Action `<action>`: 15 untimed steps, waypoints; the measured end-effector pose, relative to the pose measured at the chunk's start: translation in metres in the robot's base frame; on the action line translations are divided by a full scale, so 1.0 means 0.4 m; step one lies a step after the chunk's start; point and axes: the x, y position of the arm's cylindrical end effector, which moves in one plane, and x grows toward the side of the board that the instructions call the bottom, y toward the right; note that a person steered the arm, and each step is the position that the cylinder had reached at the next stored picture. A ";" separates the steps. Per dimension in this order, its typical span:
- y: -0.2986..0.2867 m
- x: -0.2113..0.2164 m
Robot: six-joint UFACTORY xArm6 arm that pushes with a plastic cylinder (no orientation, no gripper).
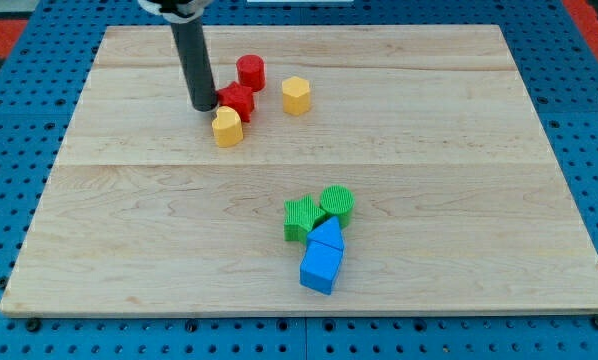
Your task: Move green star towards yellow hexagon
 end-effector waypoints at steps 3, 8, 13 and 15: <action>-0.190 0.113; 0.252 0.523; 0.188 0.389; 0.288 0.345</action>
